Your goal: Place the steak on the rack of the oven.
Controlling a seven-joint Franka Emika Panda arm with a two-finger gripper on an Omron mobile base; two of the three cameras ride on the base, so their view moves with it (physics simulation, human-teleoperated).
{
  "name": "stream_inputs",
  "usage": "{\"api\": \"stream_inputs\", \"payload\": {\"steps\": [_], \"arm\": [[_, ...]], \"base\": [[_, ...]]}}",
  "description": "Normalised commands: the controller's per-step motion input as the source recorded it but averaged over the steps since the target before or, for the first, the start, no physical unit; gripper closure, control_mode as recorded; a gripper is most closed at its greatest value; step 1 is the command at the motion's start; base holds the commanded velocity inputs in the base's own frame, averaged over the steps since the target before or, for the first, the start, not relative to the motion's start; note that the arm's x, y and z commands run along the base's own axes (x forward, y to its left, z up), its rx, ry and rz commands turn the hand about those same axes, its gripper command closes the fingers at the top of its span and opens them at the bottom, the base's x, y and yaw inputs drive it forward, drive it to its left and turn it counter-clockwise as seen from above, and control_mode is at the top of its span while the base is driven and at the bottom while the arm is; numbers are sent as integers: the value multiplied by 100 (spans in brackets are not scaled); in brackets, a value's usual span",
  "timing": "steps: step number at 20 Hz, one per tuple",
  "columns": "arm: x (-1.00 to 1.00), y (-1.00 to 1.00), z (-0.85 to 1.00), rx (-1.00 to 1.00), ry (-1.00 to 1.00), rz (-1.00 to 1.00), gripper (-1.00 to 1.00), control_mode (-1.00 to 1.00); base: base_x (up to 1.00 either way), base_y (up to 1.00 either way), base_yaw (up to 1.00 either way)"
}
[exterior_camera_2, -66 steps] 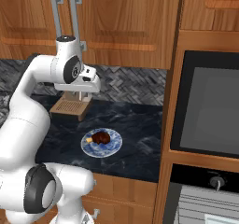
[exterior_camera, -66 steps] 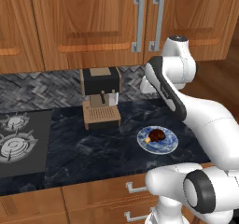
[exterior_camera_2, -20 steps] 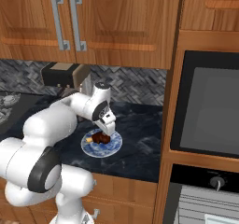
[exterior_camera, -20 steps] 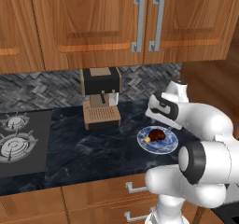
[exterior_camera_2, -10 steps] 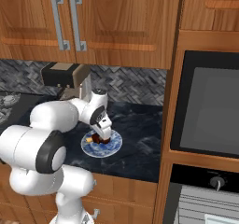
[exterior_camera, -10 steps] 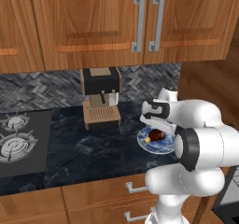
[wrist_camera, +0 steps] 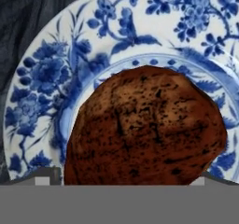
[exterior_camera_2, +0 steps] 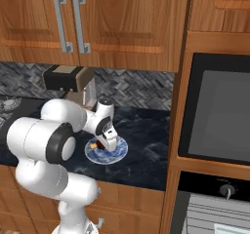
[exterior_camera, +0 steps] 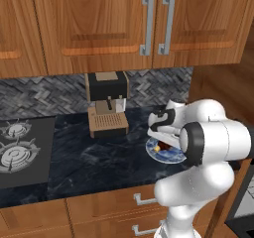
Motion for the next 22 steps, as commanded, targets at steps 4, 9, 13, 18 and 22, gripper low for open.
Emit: {"api": "stream_inputs", "payload": {"steps": [4,9,13,18,22], "arm": [[0,0,-28,0,3,0,-100,-100],[0,1,-20,0,0,0,100,-100],[0,0,-8,0,0,0,100,-100],[-2,0,0,0,0,0,100,-100],[-14,1,40,0,-8,0,100,-100]], "base": [[0,0,0],[0,0,0],[0,0,0],[0,0,0],[0,0,0]]}}
